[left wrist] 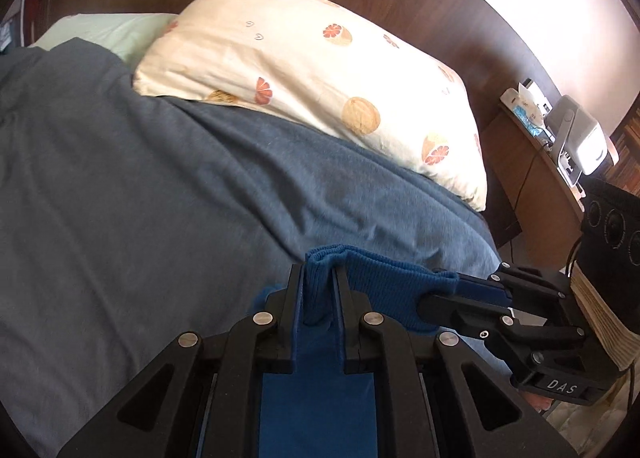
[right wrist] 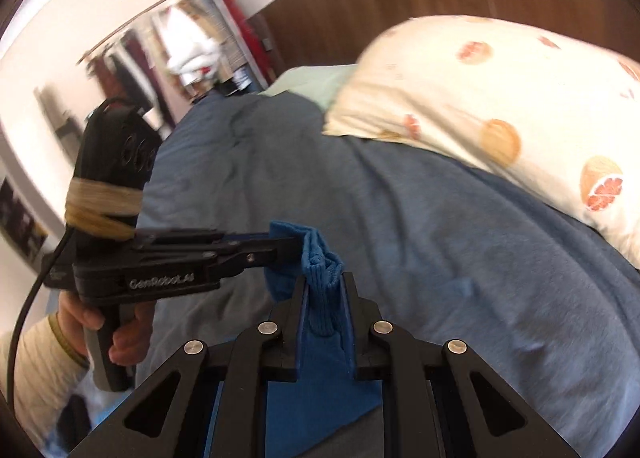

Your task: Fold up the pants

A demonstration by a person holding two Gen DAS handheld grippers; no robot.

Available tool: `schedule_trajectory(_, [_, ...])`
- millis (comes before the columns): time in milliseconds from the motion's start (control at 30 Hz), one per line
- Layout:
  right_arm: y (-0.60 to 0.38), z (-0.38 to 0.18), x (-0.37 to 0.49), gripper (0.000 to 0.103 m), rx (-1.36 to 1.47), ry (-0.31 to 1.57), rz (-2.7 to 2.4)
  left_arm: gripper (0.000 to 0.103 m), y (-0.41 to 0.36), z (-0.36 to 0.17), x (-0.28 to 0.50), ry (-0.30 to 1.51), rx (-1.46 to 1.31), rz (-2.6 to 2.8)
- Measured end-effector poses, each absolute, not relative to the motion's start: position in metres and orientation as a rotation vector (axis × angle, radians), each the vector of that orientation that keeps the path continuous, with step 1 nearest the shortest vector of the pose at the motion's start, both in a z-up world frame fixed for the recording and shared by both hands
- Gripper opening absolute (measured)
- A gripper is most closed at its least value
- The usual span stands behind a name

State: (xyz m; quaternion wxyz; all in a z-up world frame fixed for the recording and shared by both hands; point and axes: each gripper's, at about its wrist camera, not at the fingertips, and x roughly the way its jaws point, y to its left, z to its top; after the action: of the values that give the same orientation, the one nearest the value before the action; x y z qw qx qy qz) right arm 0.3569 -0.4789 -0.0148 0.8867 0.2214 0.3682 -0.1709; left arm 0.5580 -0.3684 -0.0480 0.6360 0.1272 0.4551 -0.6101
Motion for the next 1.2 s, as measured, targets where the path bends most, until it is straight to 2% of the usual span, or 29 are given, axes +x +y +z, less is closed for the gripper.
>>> schedule_trajectory(267, [-0.408,-0.016,0.360,0.016,0.378,0.813,-0.253,0.014,-0.293,-0.055,0.548,1.038,0.284,-1.318])
schedule_trajectory(667, [-0.321,-0.051,0.361,0.015,0.235,0.963,-0.076,0.014,-0.198,-0.091,0.530,1.096,0.284,-1.169])
schedule_trajectory(833, [-0.297,-0.069,0.359,0.015,0.166,1.016,-0.036,0.024,-0.163,-0.101,0.527,1.106,0.299,-1.052])
schedule_trajectory(1067, [-0.283,-0.083,0.357,0.022,0.184,1.108,0.068,0.027,-0.149,-0.094,0.516,1.095,0.266,-1.003])
schedule_trajectory(1200, [-0.284,-0.065,0.348,0.022,0.183,1.053,0.041,0.027,-0.155,-0.091,0.510,1.095,0.186,-1.011])
